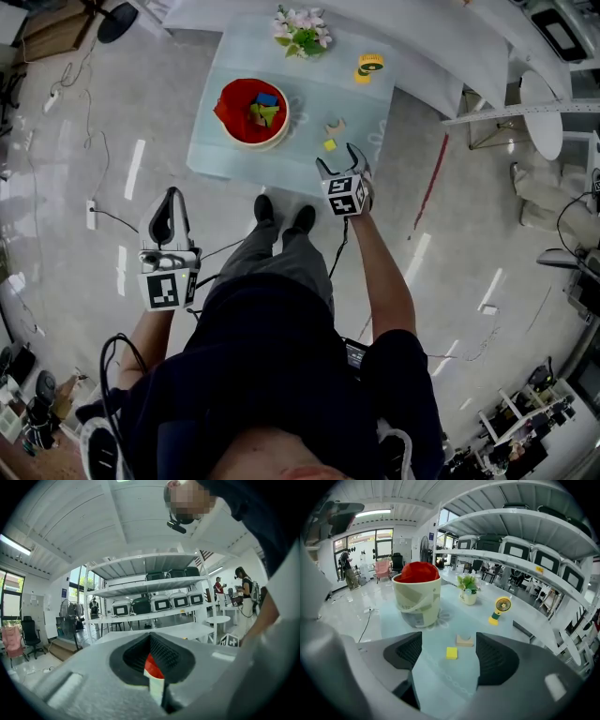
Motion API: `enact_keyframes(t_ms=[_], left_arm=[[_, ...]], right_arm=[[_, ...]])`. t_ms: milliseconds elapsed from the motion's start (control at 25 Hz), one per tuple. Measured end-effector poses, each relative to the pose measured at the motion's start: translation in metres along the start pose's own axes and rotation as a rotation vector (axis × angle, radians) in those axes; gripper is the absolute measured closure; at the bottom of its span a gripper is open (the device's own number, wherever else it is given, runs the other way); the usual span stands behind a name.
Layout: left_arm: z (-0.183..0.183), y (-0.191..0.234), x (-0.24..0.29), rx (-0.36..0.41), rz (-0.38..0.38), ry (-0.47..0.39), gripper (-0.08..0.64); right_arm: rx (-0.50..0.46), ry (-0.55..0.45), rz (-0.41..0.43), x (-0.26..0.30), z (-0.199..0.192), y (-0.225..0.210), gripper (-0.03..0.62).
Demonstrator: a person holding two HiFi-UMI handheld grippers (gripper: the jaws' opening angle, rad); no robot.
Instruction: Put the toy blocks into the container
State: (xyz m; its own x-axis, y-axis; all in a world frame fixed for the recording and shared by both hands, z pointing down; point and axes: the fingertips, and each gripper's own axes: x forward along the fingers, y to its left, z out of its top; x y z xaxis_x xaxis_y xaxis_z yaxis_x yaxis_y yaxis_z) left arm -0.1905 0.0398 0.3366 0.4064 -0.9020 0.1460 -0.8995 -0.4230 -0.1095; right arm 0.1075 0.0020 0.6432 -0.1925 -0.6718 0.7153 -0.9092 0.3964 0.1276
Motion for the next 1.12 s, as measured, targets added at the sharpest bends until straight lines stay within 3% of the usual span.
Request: enact_keyframes(t_ms=[1120], left_arm=[[-0.029,0.011,0.008,0.053,0.052,0.105,0.56]], right_arm=[[0.059,0.207,0.088,0.093,-0.063,-0.005,0.308]])
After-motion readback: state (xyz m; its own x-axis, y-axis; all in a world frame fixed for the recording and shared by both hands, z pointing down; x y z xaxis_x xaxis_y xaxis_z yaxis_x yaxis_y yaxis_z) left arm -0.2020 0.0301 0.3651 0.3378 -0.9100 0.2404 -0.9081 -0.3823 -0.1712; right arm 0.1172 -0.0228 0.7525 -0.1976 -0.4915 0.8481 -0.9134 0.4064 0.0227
